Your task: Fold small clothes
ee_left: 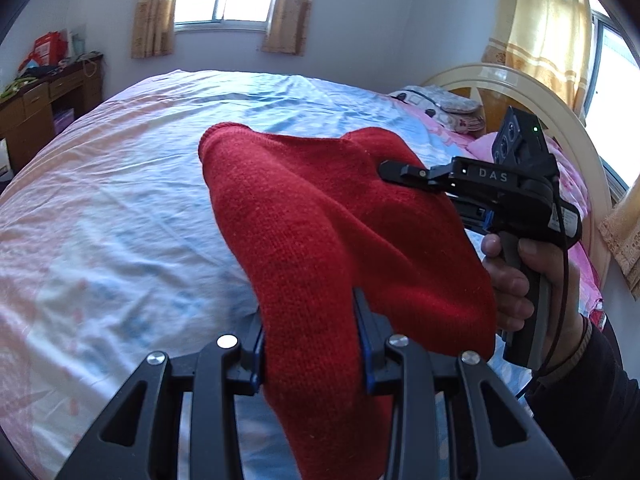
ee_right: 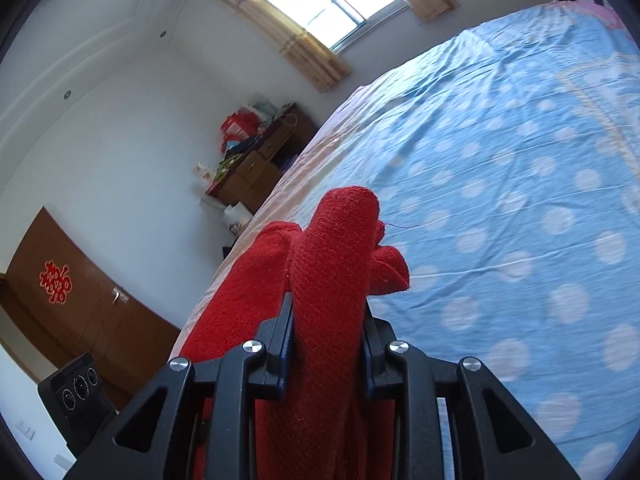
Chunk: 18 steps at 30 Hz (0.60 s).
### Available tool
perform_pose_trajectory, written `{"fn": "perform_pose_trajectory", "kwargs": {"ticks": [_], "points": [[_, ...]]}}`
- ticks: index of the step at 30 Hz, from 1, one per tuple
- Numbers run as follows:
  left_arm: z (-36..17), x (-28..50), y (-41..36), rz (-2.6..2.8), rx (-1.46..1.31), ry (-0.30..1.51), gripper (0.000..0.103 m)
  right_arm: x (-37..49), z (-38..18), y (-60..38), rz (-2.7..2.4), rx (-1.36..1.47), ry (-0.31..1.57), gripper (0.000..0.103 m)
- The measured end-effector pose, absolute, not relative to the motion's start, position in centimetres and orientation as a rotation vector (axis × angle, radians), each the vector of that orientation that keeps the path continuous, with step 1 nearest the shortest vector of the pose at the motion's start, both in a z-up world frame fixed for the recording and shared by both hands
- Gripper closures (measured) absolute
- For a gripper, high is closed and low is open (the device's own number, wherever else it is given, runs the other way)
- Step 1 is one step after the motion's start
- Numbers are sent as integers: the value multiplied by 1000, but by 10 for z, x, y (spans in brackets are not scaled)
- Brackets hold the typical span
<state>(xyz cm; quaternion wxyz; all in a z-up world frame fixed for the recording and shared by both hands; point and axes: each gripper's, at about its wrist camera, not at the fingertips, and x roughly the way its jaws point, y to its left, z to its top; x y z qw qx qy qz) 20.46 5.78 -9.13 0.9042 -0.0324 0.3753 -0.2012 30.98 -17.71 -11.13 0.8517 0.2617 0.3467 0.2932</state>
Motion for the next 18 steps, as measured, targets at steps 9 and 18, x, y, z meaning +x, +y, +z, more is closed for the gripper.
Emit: {"fn": "perform_pose_trajectory", "kwargs": {"ticks": [9,18], "points": [[-93,195,96,-367,-88,757,66,316,-112,-122,675,512,762,76],[-97,187,127,-325,-114,746,66,321,-112,-78,722,474,790,76]]}}
